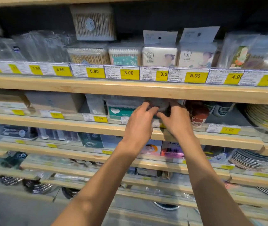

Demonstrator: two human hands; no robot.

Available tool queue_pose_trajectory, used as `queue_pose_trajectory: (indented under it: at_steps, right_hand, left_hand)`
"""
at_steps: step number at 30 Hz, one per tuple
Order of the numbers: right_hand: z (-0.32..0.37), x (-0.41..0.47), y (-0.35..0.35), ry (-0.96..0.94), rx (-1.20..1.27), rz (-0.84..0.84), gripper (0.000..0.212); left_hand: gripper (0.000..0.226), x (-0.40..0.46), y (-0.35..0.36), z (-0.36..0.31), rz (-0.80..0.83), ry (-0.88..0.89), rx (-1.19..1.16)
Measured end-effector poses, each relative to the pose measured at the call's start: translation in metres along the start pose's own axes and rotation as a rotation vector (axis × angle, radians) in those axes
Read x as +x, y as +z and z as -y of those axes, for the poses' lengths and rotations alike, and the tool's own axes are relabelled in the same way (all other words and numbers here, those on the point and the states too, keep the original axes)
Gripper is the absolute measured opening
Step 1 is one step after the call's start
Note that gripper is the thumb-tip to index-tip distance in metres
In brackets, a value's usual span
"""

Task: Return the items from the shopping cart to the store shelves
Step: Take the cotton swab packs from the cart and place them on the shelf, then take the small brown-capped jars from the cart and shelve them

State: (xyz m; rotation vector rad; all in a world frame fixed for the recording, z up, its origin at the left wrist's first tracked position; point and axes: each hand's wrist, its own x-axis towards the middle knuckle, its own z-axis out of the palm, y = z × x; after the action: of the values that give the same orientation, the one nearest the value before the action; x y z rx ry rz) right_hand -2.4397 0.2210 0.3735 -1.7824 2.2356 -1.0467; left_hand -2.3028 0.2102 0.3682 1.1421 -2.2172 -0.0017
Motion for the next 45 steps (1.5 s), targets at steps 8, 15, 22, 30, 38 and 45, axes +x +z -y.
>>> queue_pose_trajectory:
  at_steps: [8,15,22,30,38,45]
  right_hand:
    - [0.072,-0.074,0.077,-0.11,0.415,-0.494,0.008]
    - [0.226,-0.152,0.203,-0.325,0.629,0.127,0.013]
    - [0.41,-0.28,0.348,-0.407,0.716,0.585,0.016]
    - [0.542,-0.392,0.471,-0.557,0.612,1.014,0.014]
    - [0.631,-0.439,0.634,-0.561,0.388,1.24,0.013]
    - [0.678,-0.468,0.771,-0.674,-0.017,1.484,0.016]
  left_hand:
    - [0.014,-0.092,-0.026,0.093,-0.23,-0.254,-0.312]
    - [0.011,-0.199,-0.112,0.22,-0.322,-0.64,-0.5]
    - [0.009,-0.394,-0.24,0.373,-0.446,-0.985,-0.455]
    - [0.016,-0.575,-0.314,0.474,-0.587,-1.462,-0.422]
    - [0.014,-0.713,-0.315,0.598,-0.743,-1.907,-0.436]
    - [0.019,-0.781,-0.322,0.688,-0.498,-2.188,-0.234]
